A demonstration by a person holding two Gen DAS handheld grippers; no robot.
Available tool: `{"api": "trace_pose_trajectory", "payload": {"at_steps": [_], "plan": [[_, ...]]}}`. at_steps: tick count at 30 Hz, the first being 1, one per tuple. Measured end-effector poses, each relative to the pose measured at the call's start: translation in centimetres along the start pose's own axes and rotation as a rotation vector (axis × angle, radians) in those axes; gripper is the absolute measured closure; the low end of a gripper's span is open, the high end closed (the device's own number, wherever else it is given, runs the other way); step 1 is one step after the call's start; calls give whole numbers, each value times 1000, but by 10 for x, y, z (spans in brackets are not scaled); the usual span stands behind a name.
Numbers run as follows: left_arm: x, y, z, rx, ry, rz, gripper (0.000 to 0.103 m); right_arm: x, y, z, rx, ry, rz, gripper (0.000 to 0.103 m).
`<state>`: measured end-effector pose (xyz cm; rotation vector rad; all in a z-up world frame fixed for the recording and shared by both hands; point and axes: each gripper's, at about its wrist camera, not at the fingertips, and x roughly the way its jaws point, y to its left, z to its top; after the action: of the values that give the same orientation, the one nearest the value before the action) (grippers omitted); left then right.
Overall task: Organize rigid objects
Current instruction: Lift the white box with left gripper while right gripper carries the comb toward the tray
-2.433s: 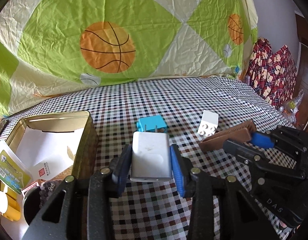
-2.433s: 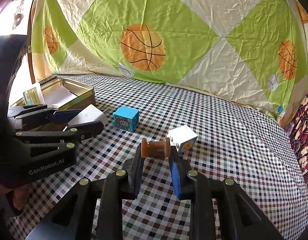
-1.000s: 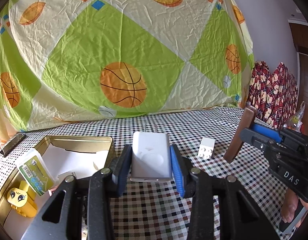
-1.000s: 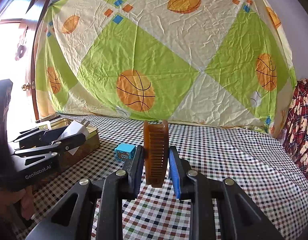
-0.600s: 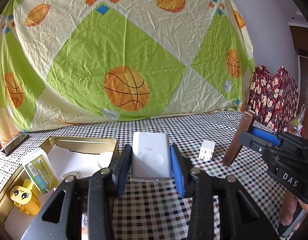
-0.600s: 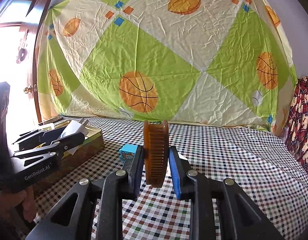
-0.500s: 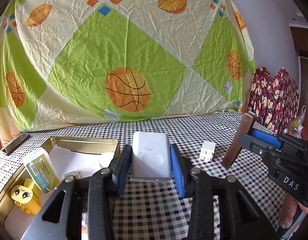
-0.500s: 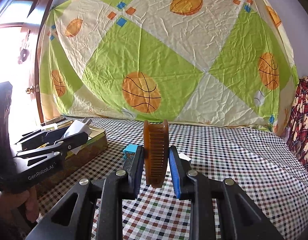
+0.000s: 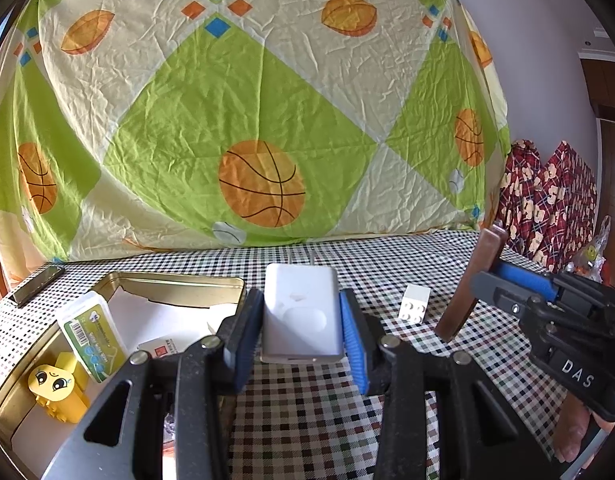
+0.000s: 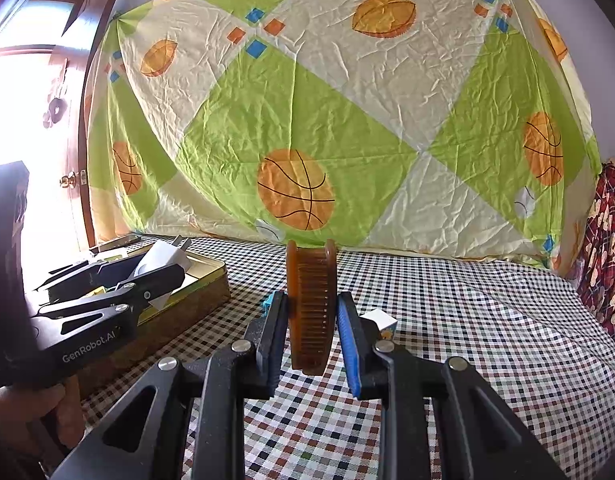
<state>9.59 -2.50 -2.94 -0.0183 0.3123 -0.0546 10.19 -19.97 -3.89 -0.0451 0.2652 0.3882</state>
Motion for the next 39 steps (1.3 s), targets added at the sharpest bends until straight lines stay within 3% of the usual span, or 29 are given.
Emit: {"api": "trace_pose_trajectory", "payload": {"at_steps": [39], "plan": [[-36, 14, -8, -37, -47, -12, 65, -11, 38, 0, -15, -44, 61, 76]]}}
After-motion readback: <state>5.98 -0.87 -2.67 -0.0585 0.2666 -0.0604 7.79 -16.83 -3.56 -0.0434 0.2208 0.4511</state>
